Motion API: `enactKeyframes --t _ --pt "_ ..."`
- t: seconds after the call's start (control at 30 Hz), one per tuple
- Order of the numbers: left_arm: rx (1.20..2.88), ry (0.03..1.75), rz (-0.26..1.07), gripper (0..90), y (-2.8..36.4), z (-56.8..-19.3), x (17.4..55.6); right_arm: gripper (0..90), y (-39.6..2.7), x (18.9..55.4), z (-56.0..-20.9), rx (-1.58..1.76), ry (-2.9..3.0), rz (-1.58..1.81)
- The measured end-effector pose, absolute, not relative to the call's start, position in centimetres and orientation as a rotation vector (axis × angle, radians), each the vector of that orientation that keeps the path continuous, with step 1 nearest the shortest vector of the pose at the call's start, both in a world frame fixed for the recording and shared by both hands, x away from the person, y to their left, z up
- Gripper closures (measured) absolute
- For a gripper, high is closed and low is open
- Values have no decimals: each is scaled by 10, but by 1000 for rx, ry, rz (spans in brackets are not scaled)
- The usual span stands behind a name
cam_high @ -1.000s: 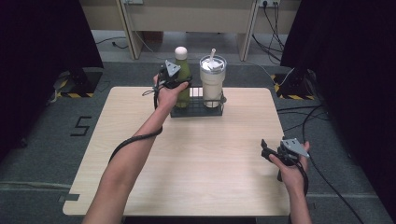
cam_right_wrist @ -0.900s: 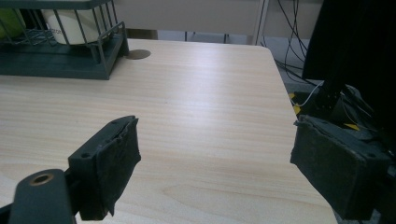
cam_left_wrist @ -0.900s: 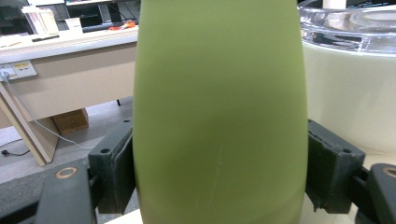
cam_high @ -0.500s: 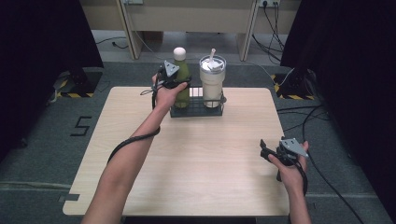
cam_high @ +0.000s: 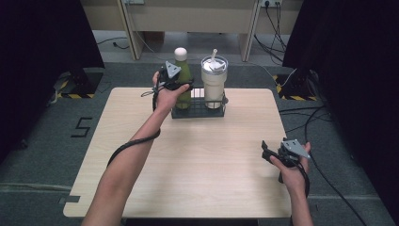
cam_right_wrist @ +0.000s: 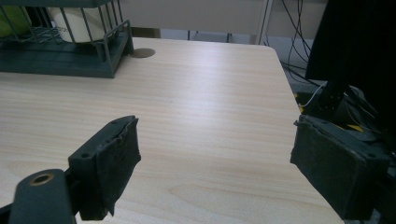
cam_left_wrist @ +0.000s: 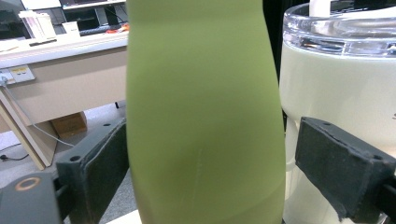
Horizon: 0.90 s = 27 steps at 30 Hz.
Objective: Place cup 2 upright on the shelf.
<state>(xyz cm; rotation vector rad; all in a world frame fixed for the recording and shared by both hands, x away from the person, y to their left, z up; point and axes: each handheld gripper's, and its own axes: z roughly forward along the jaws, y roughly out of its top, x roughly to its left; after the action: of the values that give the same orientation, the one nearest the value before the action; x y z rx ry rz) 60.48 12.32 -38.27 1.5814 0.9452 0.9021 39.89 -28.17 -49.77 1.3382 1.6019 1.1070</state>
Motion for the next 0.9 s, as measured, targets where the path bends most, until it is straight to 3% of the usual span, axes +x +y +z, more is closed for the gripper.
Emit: enactKeyframes --t 0.9 --pt "1606 907 929 105 145 -381 571 149 -281 398 -496 1333 1598 1098"
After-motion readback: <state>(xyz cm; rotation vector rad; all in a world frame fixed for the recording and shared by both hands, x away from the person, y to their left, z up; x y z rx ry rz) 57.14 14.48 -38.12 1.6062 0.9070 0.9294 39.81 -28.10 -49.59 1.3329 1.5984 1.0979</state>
